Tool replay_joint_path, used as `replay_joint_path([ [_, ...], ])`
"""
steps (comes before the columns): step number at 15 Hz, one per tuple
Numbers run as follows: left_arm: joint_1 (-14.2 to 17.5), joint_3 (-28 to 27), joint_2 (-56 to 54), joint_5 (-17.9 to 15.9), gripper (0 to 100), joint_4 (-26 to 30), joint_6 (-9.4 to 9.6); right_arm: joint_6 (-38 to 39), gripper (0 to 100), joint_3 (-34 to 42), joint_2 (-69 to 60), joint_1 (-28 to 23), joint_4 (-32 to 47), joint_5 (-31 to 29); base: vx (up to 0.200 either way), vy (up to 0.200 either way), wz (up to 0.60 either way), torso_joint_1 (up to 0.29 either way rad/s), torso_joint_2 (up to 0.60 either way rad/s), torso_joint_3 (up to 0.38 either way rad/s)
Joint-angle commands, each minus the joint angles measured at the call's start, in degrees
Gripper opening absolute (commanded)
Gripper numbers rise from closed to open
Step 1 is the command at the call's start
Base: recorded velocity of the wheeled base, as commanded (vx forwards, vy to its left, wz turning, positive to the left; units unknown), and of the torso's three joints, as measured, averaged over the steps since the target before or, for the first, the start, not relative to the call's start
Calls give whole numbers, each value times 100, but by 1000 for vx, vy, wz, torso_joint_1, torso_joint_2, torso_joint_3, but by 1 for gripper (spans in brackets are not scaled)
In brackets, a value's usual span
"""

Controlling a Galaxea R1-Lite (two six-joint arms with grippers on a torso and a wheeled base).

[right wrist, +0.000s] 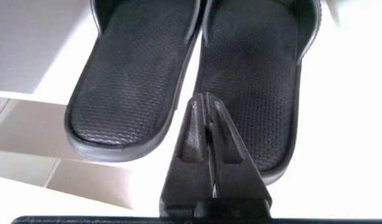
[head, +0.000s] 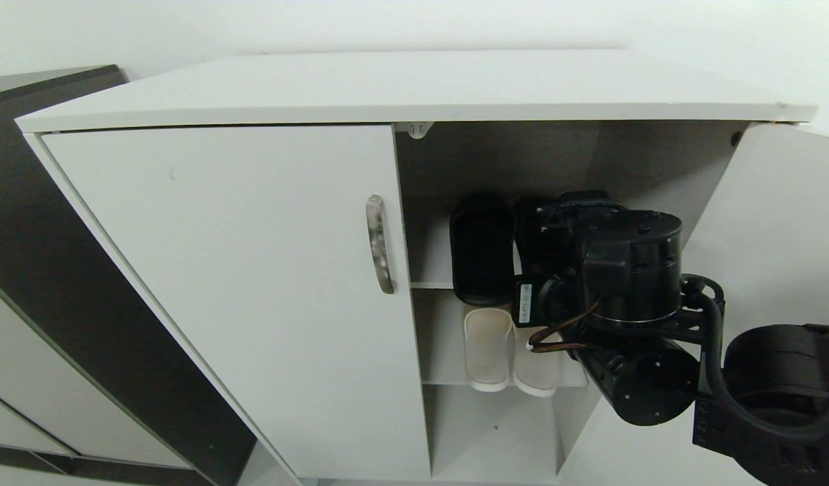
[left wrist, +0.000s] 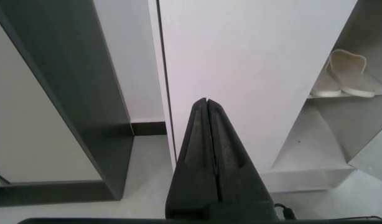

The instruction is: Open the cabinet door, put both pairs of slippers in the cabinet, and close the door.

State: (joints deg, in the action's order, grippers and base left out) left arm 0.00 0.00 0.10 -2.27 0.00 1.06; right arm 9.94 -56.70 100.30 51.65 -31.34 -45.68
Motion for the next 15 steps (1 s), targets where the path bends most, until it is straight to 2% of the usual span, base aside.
replay_joint_path([
  [1,0,0,-1,-2,0,0,-1,0,0,10,-2,3,-3,-2,-200,0,0,2,-2,2],
  [15,0,0,-1,-11,0,0,-1,0,0,168,33,12,-21,-2,-200,0,0,3,2,2],
])
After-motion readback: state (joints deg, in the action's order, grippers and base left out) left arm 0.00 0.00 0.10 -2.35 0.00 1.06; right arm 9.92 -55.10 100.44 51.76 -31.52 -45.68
